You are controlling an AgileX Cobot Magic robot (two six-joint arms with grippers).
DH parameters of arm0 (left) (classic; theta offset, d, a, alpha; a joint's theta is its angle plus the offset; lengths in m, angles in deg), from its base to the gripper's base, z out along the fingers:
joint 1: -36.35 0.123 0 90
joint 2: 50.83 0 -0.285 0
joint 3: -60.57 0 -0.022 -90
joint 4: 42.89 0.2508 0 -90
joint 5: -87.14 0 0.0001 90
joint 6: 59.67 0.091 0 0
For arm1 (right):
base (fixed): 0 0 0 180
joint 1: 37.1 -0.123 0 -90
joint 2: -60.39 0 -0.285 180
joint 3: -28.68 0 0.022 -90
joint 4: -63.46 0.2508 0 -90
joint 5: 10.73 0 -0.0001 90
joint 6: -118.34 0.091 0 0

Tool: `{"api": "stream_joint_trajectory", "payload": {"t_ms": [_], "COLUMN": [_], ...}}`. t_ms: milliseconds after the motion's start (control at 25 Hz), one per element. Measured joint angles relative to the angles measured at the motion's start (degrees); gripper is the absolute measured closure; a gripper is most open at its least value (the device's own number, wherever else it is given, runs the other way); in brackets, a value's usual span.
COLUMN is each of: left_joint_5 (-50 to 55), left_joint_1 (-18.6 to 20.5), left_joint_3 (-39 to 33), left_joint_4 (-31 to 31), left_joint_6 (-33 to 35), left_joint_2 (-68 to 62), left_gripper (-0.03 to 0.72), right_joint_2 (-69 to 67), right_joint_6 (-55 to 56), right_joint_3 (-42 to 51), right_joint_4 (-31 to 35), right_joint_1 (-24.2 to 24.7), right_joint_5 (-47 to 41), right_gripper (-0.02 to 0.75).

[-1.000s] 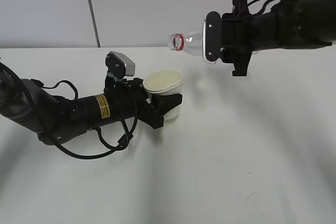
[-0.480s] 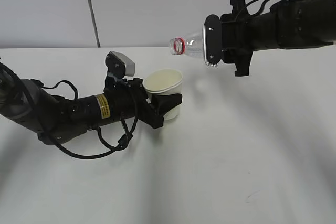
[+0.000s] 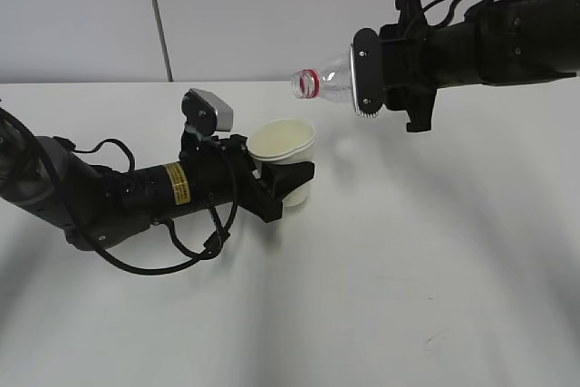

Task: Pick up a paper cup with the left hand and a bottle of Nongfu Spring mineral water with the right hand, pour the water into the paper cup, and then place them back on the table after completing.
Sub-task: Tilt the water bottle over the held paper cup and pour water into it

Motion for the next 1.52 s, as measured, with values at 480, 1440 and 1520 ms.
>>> {"api": "stream_joint_trajectory", "payload": {"t_ms": [480, 1440, 1520], "left_joint_5": [0.0, 0.0, 0.0], "left_joint_1": [0.0, 0.0, 0.0], "left_joint_3": [0.0, 0.0, 0.0], "left_joint_4": [0.0, 0.0, 0.2], "left_joint_6": [0.0, 0.0, 0.0], "left_joint_2": [0.0, 0.0, 0.0], "left_gripper": [0.288, 0.288, 0.288], "right_joint_2": [0.0, 0.0, 0.0], "right_joint_6": [0.0, 0.0, 0.0], "right_joint_3": [0.0, 0.0, 0.0], "right_joint_4": [-1.5, -5.2, -5.4], "right_joint_1": [-1.1, -1.1, -1.1], "right_joint_5": [-0.6, -2.1, -2.3], "right_gripper": [0.309, 0.309, 0.309]}}
